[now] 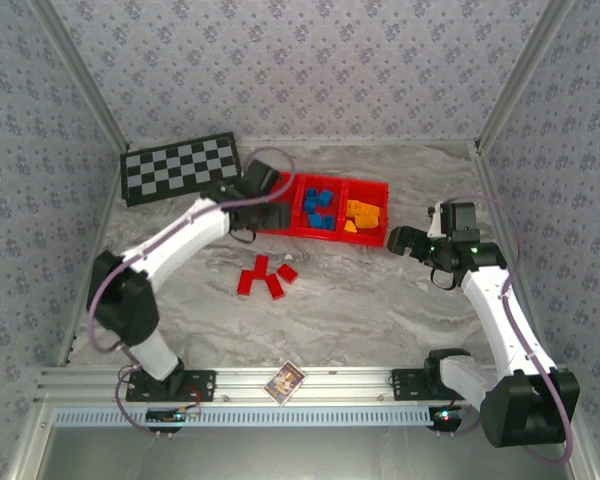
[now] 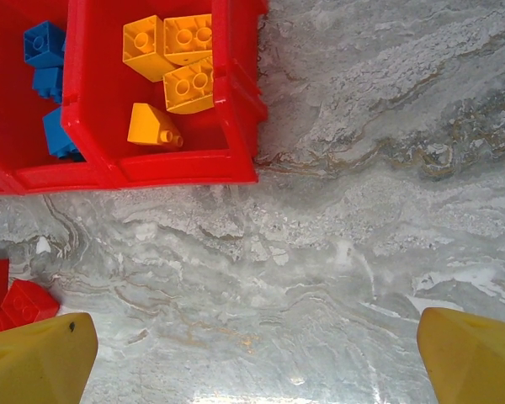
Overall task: Sort the legos into containers by color
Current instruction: Pick up the lego from the center of the table.
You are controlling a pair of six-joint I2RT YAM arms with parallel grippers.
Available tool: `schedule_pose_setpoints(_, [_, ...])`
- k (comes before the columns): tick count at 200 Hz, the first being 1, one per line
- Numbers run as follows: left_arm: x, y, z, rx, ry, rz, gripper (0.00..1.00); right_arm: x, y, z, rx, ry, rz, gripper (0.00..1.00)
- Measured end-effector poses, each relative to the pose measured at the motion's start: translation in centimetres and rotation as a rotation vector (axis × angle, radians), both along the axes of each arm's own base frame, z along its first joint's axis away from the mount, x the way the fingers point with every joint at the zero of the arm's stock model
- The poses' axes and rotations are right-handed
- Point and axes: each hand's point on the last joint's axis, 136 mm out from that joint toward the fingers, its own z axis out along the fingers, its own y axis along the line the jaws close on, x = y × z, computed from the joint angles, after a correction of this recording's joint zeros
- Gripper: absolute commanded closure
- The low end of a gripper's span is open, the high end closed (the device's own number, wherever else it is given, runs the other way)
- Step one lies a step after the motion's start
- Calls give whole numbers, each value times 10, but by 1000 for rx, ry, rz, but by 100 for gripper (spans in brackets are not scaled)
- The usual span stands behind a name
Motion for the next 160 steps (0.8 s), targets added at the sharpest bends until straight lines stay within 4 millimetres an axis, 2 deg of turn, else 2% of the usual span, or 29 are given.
schedule_pose_setpoints(15, [-35,-1,-10,1,-1,47,0,1,2,-2,8,5,8,0])
schedule_pose_setpoints(30, [-67,2,-29,0,14,108,0,0,4,-6,13,18,16,0])
schedule_pose_setpoints(56, [-97,8,-61,35,54,209,2,-3,9,-7,18,26,33,0])
schedule_pose_setpoints(116, [-106,3,-107,99,132,304,7,-16,14,-3,37,-1,51,0])
schedule_pose_setpoints(160, [-101,-11,-120,99,169,304,13,-22,16,-10,45,15,59,0])
